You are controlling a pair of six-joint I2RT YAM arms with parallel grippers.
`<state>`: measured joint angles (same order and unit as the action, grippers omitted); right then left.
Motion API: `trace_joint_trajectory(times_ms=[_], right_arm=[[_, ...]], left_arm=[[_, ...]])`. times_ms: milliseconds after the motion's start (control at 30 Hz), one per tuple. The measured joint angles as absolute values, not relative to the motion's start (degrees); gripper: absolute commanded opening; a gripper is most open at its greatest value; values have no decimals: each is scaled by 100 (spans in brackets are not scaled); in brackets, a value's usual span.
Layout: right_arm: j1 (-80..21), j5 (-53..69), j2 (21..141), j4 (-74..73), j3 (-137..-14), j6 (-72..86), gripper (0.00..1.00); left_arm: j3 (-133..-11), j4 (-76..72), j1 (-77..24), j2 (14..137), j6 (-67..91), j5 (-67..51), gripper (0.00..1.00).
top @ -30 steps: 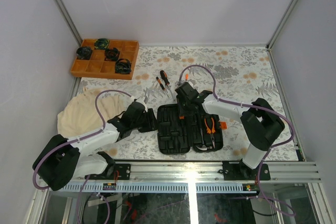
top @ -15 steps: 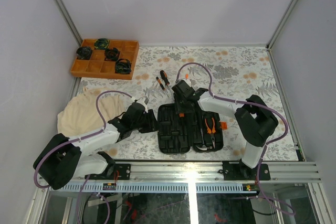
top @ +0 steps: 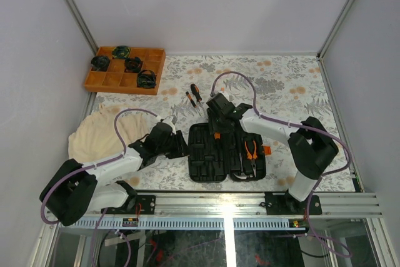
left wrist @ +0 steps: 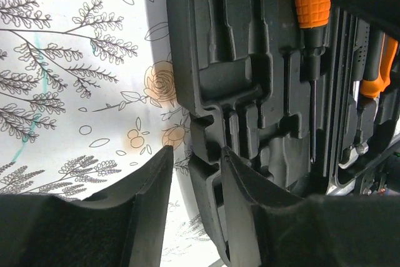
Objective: Sort the tools into containers
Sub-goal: Place the screwdriver in the storage box.
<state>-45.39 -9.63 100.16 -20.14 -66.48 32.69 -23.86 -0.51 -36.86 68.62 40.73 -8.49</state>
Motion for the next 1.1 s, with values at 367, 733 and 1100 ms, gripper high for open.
trace_joint_trajectory(times_ms=[367,733,1100], right_arm=[[-4536,-969,9185,-2034,-6257,3210,52],[-4536,-790,9185,-2027,-6020,3186,48],[-4536,-489,9185,-2115,-6012,3100,31]], left_arm=[[-2036,-183,-3743,6504,4464,-1022,23],[-1640,-209,-4355,6001,5081,-858,9],[-1525,-193,-5035,5819,5710,-454,5]])
